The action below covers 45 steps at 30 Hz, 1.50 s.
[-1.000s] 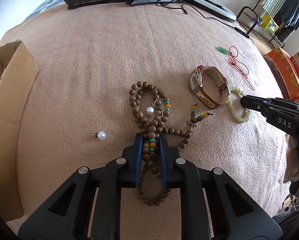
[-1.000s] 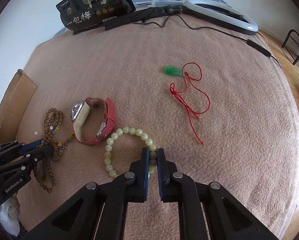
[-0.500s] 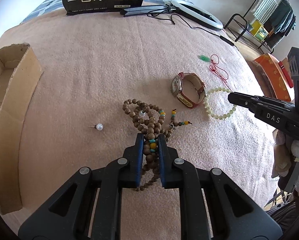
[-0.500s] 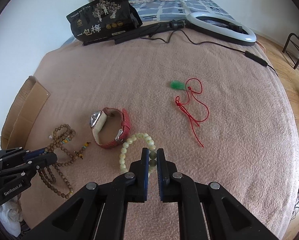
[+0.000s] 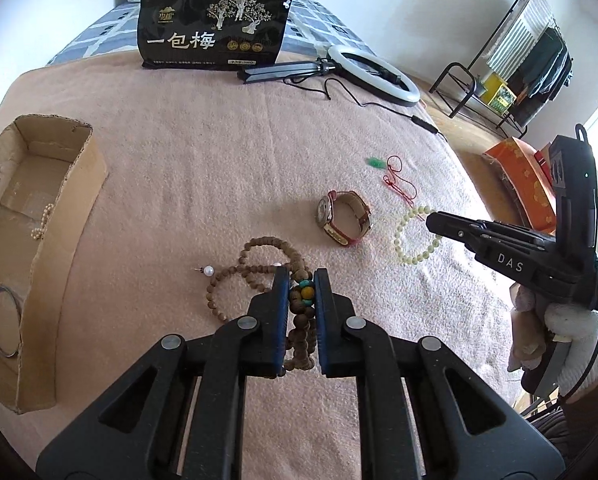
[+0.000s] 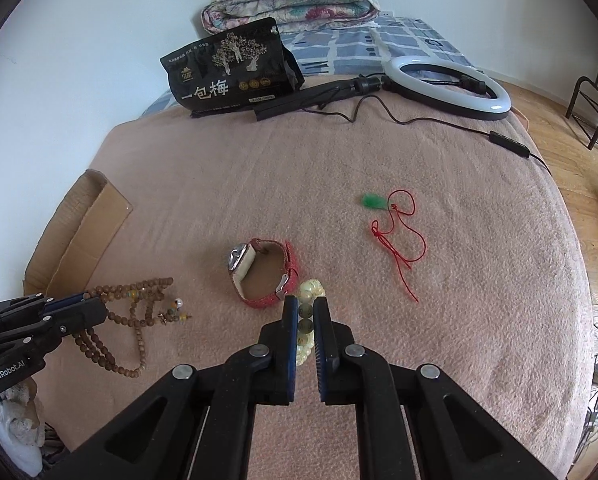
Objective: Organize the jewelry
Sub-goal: 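Carry the wooden beads and green bracelet over the box and release them inside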
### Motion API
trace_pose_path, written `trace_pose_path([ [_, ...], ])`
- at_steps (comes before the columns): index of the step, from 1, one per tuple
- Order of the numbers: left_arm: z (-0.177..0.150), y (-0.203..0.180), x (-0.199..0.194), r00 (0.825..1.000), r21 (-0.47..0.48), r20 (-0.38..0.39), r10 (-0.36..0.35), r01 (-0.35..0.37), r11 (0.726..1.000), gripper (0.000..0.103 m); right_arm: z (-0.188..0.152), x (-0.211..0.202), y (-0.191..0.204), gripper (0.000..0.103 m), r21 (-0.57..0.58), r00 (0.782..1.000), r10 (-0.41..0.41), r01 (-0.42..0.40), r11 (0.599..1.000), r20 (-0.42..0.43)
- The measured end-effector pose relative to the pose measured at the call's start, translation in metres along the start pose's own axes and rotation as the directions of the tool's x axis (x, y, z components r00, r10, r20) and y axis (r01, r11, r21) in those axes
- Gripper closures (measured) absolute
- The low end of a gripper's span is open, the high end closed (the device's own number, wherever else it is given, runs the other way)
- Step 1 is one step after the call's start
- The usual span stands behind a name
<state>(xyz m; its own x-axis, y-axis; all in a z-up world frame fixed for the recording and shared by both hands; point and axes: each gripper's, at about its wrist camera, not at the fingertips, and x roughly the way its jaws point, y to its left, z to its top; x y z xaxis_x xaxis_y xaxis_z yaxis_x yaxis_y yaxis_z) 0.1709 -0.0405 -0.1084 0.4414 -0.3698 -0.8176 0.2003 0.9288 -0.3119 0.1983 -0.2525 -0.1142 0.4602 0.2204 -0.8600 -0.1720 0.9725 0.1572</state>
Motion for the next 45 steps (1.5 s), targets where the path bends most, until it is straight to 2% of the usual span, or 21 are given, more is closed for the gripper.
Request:
trace_pose_path([
  [13, 0.011, 0.021, -0.042, 0.994, -0.056, 0.106, -0.015, 0.021, 0.998, 0.093, 0.005, -0.024, 0.012, 0.098, 0.002, 0.998, 0.034, -0.034, 0.999, 0.061],
  [23, 0.015, 0.038, -0.081, 0.981, -0.07, 0.195, -0.003, 0.017, 0.997, 0.093, 0.016, -0.043, 0.046, 0.098, -0.036, 0.989, 0.091, -0.087, 0.996, 0.119],
  [34, 0.015, 0.069, -0.129, 0.952, -0.121, 0.303, 0.043, -0.007, 0.993, 0.093, 0.035, -0.051, 0.106, 0.098, -0.128, 0.972, 0.177, -0.158, 0.979, 0.157],
  [45, 0.008, 0.125, -0.173, 0.923, -0.221, 0.37, 0.105, -0.023, 0.975, 0.093, 0.045, -0.033, 0.165, 0.098, -0.205, 0.962, 0.241, -0.211, 0.956, 0.132],
])
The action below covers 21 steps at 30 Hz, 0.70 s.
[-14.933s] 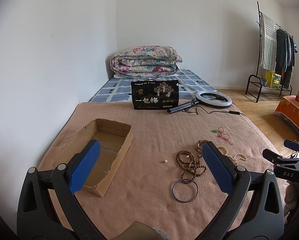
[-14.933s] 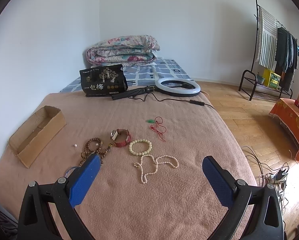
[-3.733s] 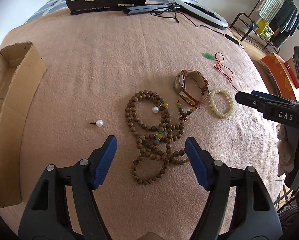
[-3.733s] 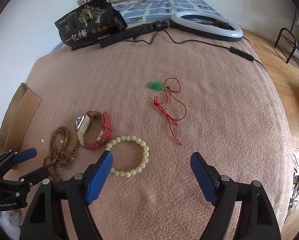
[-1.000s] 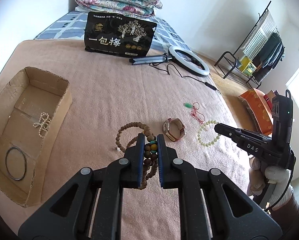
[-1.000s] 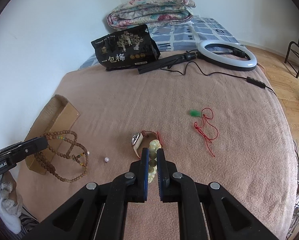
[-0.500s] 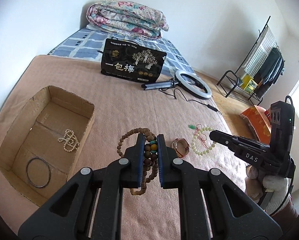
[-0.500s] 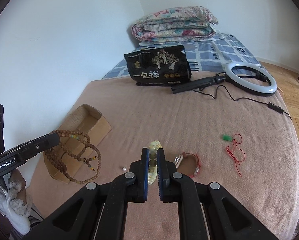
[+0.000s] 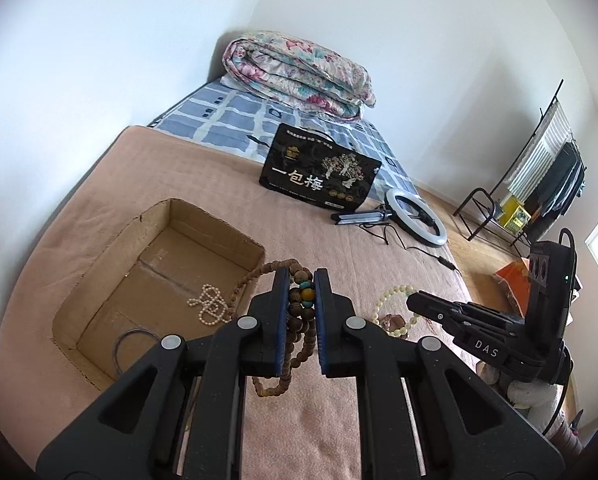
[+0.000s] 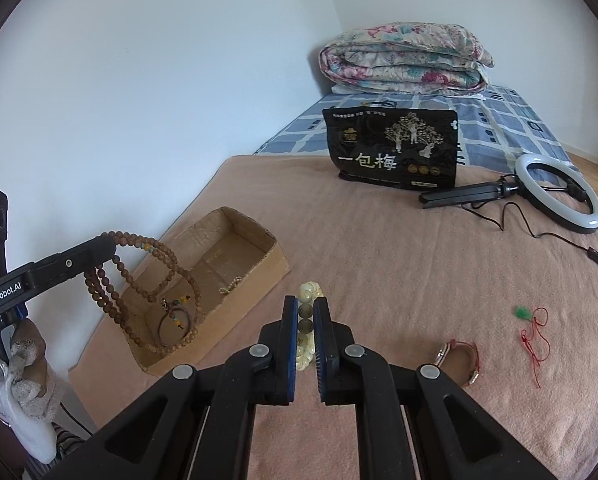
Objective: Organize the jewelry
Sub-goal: 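Carry the wooden beads and green bracelet over the box and release them inside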
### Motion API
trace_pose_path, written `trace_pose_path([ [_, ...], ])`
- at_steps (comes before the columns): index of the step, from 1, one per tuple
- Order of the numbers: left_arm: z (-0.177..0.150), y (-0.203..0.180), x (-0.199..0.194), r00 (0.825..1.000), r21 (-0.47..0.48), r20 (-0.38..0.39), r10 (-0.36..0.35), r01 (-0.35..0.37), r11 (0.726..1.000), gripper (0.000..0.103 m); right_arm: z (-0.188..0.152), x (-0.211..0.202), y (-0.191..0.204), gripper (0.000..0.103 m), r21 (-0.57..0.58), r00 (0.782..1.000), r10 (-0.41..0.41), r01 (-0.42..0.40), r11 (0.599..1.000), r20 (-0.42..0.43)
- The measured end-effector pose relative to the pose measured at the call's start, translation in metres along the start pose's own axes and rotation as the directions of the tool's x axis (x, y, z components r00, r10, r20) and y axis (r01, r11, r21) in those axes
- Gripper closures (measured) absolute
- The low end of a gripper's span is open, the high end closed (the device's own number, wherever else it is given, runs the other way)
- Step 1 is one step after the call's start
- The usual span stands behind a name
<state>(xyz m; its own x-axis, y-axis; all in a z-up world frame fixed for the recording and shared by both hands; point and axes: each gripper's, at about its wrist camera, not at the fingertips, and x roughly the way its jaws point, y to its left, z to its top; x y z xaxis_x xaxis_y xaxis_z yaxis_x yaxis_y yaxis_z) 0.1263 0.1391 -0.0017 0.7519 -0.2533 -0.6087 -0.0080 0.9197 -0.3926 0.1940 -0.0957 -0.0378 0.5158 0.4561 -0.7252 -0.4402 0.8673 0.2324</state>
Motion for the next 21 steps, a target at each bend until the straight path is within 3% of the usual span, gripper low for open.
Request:
trace_pose_path([
  [10, 0.004, 0.056, -0.022, 0.997, -0.074, 0.02, 0.068, -0.067, 0.995, 0.093, 0.012, 0.029, 0.048, 0.098, -0.062, 0.998, 0.054, -0.055, 0.997, -0.028],
  [21, -0.006, 0.097, -0.021, 0.991, -0.112, -0.023, 0.13, -0.132, 0.985, 0.093, 0.015, 0.067, 0.093, 0.098, -0.102, 0.993, 0.086, -0.094, 0.99, -0.08],
])
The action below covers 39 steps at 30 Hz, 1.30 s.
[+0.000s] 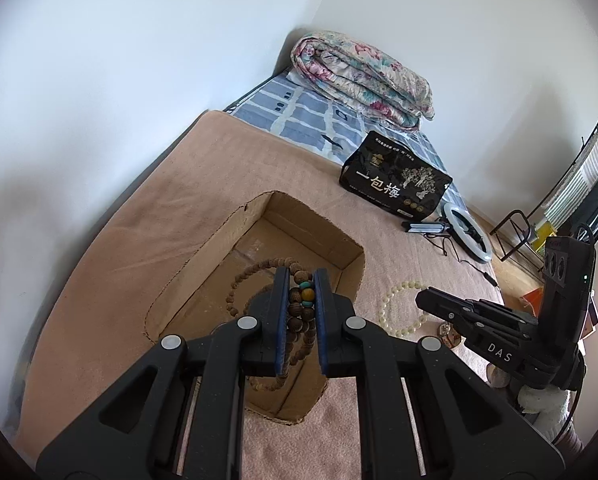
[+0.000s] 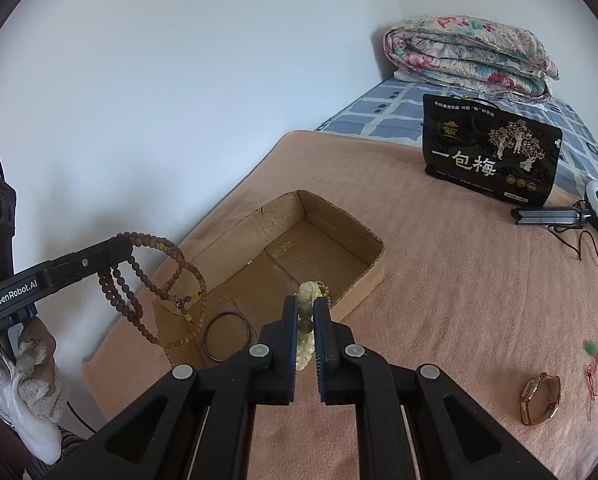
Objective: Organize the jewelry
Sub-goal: 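Carry the wooden beads and green bracelet over the box and release them inside, then withdraw both open grippers from the box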
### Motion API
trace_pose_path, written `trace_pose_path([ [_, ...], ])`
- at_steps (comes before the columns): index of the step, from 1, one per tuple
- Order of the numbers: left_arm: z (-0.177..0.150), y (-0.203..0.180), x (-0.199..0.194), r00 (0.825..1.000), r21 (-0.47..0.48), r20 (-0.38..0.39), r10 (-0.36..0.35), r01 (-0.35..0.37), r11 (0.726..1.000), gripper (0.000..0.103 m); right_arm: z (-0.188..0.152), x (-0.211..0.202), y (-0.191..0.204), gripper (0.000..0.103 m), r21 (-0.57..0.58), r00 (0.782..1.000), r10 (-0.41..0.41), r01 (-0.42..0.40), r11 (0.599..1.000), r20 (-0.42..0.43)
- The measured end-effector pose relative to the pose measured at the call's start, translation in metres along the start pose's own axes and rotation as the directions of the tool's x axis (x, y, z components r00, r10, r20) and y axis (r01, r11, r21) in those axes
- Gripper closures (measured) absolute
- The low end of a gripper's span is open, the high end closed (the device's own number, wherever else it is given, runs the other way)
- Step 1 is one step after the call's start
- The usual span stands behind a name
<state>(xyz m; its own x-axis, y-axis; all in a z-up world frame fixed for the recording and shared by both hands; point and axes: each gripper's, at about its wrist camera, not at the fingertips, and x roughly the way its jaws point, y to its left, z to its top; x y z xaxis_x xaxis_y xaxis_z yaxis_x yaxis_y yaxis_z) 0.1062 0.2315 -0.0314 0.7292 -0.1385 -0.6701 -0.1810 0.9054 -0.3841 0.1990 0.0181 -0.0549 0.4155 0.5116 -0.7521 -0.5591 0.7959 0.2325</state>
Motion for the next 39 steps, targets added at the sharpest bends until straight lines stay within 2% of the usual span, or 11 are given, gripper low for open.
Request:
trace_pose_path([
  [10, -0.002, 0.017, 0.01, 0.999, -0.014, -0.025, 0.046, -0.046, 0.999, 0.093, 0.005, 0.032, 0.016, 0.098, -0.011, 0.999, 0.005, -0.005, 1.0, -0.04],
  [18, 0.0, 0.024, 0.009, 0.998, -0.034, -0.025, 0.052, -0.053, 0.998, 0.093, 0.006, 0.046, 0.029, 0.096, -0.042, 0.998, 0.02, -0.022, 0.999, -0.065],
  [19, 0.0, 0.025, 0.009, 0.998, -0.038, -0.027, 0.051, -0.052, 0.998, 0.093, 0.007, 0.047, 0.031, 0.094, -0.05, 0.998, 0.017, -0.021, 0.999, -0.065],
  [20, 0.0, 0.025, 0.009, 0.998, -0.041, -0.029, 0.053, -0.054, 0.998, 0.093, 0.008, 0.047, 0.033, 0.081, -0.06, 0.998, 0.011, -0.015, 0.998, -0.063],
  [22, 0.001, 0.026, 0.01, 0.998, -0.043, -0.032, 0.061, -0.063, 0.997, 0.092, 0.008, 0.045, 0.035, 0.067, -0.073, 0.999, -0.002, -0.002, 0.997, -0.052],
  [24, 0.0, 0.026, 0.01, 0.997, -0.044, -0.035, 0.064, -0.065, 0.997, 0.082, 0.008, 0.043, 0.036, 0.065, -0.075, 0.999, -0.008, 0.005, 0.997, -0.048],
  [25, 0.0, 0.026, 0.01, 0.997, -0.045, -0.032, 0.067, -0.068, 0.997, 0.077, 0.008, 0.043, 0.036, 0.059, -0.074, 0.999, -0.011, 0.008, 0.997, -0.048],
  [26, 0.0, 0.025, 0.01, 0.997, -0.044, -0.031, 0.068, -0.07, 0.997, 0.077, 0.008, 0.043, 0.036, 0.052, -0.072, 0.999, -0.017, 0.014, 0.997, -0.045],
  [28, 0.001, 0.024, 0.01, 0.997, -0.04, -0.029, 0.066, -0.067, 0.997, 0.077, 0.007, 0.041, 0.035, 0.047, -0.071, 0.999, -0.021, 0.018, 0.997, -0.037],
  [39, 0.003, 0.017, 0.006, 0.998, -0.026, -0.013, 0.068, -0.068, 0.997, 0.077, 0.004, 0.025, 0.035, 0.036, -0.087, 0.999, -0.047, 0.046, 0.995, -0.014],
])
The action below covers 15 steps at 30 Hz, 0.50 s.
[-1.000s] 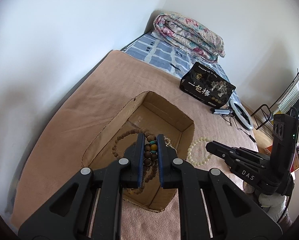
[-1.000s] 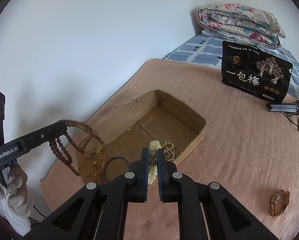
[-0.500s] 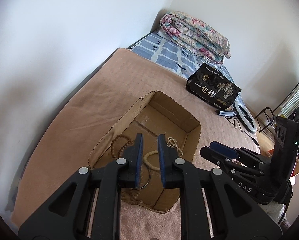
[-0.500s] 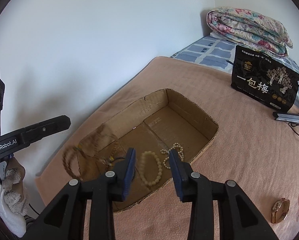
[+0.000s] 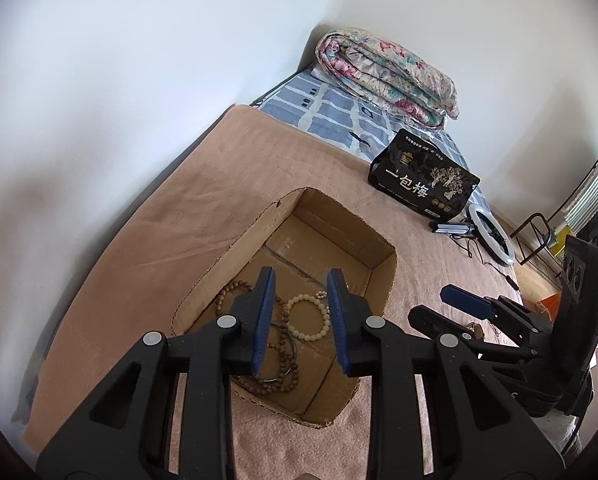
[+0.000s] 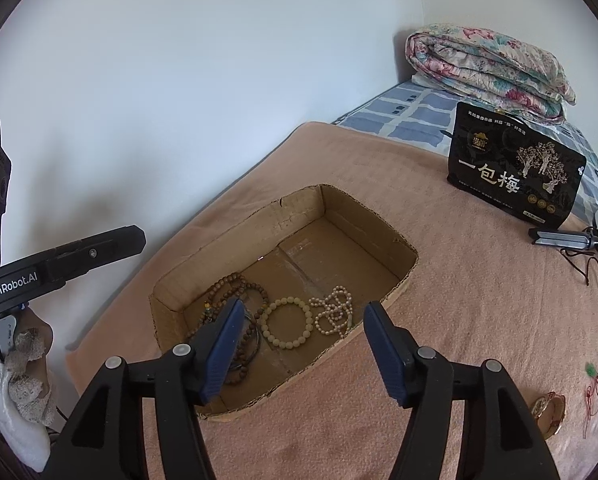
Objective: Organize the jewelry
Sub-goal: 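Withdraw both open grippers from the box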
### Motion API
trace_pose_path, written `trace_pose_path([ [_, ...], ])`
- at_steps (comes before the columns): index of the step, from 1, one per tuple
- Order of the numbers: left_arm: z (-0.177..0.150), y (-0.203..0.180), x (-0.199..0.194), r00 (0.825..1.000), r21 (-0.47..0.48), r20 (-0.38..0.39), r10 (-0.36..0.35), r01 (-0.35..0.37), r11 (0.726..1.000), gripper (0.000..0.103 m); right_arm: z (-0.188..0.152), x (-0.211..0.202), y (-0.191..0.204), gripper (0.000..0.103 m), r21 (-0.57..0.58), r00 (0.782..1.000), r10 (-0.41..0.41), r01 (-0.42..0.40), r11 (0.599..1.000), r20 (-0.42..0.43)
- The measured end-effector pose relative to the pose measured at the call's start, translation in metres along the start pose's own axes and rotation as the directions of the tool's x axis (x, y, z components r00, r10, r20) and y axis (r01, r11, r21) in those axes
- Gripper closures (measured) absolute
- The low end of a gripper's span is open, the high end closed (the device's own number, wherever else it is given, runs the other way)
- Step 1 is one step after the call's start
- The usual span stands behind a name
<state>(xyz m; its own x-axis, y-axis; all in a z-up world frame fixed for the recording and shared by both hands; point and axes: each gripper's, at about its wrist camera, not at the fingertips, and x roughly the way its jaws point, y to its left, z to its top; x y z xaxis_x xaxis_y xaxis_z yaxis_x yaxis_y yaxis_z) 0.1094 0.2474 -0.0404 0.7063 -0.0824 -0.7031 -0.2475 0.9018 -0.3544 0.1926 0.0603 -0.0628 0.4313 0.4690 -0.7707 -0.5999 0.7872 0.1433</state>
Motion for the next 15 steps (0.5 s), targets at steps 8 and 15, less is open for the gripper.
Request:
trace_pose_path([
  [8, 0.0, -0.015, -0.001, 1.0, 0.028, 0.02, 0.006, -0.006, 1.0, 0.077, -0.006, -0.021, -0.013, 0.017, 0.032, 0.999, -0.034, 0.033, 0.999, 0.033],
  [15, -0.005, -0.041, -0.001, 0.999, 0.094, 0.044, -0.007, 0.002, 0.996, 0.058, -0.017, -0.043, -0.034, 0.006, 0.07, 0.995, -0.089, 0.085, 0.994, 0.047],
])
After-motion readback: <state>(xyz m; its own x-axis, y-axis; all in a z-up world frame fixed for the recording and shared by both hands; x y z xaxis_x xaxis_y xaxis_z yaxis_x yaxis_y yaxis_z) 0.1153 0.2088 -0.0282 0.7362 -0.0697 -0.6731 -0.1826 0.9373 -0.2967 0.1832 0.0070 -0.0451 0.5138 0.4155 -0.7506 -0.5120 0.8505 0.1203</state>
